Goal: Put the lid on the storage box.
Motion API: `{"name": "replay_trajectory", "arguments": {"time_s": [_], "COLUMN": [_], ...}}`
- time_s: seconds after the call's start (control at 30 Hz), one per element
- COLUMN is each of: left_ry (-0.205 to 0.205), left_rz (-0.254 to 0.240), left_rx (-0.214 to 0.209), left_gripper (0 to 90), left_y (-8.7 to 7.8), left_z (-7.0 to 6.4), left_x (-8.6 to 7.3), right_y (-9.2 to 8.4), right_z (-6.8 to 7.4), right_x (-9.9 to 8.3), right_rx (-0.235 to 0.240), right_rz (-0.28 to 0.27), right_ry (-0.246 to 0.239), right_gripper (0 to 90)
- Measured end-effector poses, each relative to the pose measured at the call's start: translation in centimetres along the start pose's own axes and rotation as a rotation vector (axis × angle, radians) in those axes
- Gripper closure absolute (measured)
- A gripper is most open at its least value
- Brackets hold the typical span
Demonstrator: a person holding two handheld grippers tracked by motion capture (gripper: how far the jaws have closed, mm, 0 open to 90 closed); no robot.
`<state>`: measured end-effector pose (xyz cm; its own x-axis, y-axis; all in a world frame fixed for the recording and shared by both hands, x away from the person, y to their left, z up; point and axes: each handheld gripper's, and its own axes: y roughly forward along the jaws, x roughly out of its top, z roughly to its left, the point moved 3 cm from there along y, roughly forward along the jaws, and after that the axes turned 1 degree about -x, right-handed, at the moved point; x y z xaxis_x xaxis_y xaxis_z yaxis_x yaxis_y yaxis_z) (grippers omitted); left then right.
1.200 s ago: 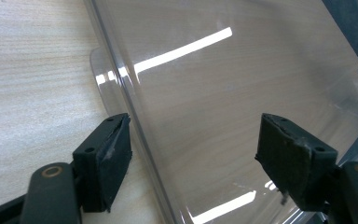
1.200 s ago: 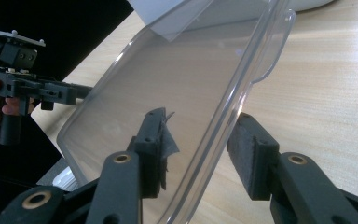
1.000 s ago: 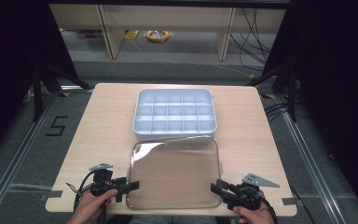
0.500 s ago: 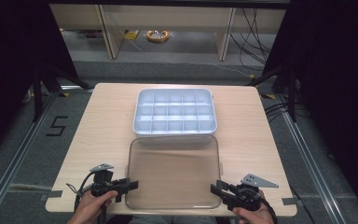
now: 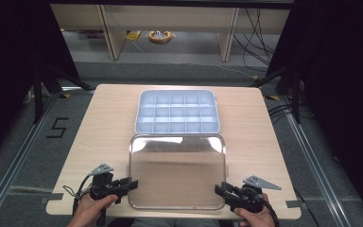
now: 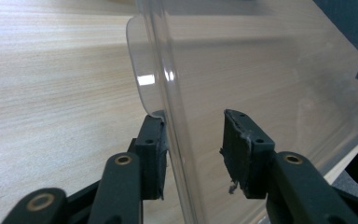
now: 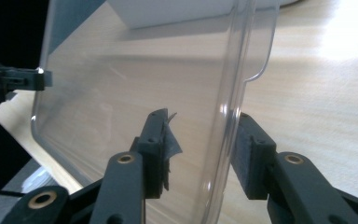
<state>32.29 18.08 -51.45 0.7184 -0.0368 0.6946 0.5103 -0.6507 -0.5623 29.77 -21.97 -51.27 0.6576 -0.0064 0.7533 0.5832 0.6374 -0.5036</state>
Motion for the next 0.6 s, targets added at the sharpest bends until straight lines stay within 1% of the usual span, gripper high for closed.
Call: {"name": "replay_trajectory", "arguments": {"time_s": [0.03,0.07,0.1,0.13,0.17,0.2,0.23,0.27,0.3,0.33,0.37,0.4,0.47,0.5,0.53,0.57,0.6], "left_ry": [0.005,0.005,0.004,0.001,0.008,0.016,0.016,0.02,0.029,0.035,0.041,0.044,0.042,0.047,0.047,0.05,0.051], "left_rz": [-0.002,-0.005,-0.012,-0.018,-0.021,-0.022,-0.03,-0.032,-0.039,-0.041,-0.041,-0.048,-0.051,-0.056,-0.056,-0.06,-0.061], "left_rx": [-0.001,-0.002,-0.002,-0.003,-0.004,-0.001,-0.001,0.001,-0.003,-0.001,0.004,0.001,0.0,-0.007,-0.007,-0.006,-0.006], "left_gripper": [60.6,60.9,60.9,60.9,61.1,61.2,61.2,61.2,61.2,61.2,61.2,61.1,61.0,61.0,61.1,61.1,61.1], "left_y": [0.0,0.0,-0.1,-0.2,-0.2,-0.4,-0.4,-0.4,-0.4,-0.4,-0.4,-0.4,-0.4,-0.4,-0.4,-0.4,-0.4], "left_z": [0.0,0.0,-0.1,-0.2,-0.1,-0.2,-0.2,-0.3,-0.3,-0.3,-0.4,-0.5,-0.6,-0.7,-0.7,-0.7,-0.7], "left_x": [0.1,0.2,0.4,0.5,0.7,0.9,1.0,1.2,1.4,1.7,1.9,2.3,2.6,3.1,3.1,3.4,3.7], "right_y": [0.0,-0.2,-0.2,0.1,0.0,0.1,0.2,0.2,0.2,0.3,0.3,0.4,0.3,0.4,0.5,0.6,0.6], "right_z": [0.0,0.3,0.2,-0.1,0.1,0.0,-0.1,0.0,0.1,-0.2,-0.2,-0.3,-0.3,-0.2,-0.4,-0.7,-0.6], "right_x": [0.0,0.1,0.2,0.3,0.4,0.5,0.7,0.8,1.0,1.3,1.6,2.2,2.5,3.1,3.4,3.8,4.1], "right_rx": [-0.018,-0.039,-0.044,-0.037,-0.041,-0.039,-0.038,-0.048,-0.043,-0.051,-0.055,-0.056,-0.053,-0.061,-0.069,-0.07,-0.075], "right_rz": [-0.004,0.023,0.018,-0.012,0.007,0.005,-0.007,0.003,0.003,-0.007,-0.013,-0.022,-0.024,-0.027,-0.036,-0.04,-0.038], "right_ry": [0.004,0.041,0.031,0.0,0.027,0.022,0.007,0.021,0.036,-0.002,-0.002,-0.001,-0.001,0.035,0.023,-0.008,0.006], "right_gripper": [61.0,60.9,60.8,60.7,60.5,60.2,60.0,59.8,59.6,59.4,59.2,58.8,58.7,58.0,57.7,57.5,57.3]}}
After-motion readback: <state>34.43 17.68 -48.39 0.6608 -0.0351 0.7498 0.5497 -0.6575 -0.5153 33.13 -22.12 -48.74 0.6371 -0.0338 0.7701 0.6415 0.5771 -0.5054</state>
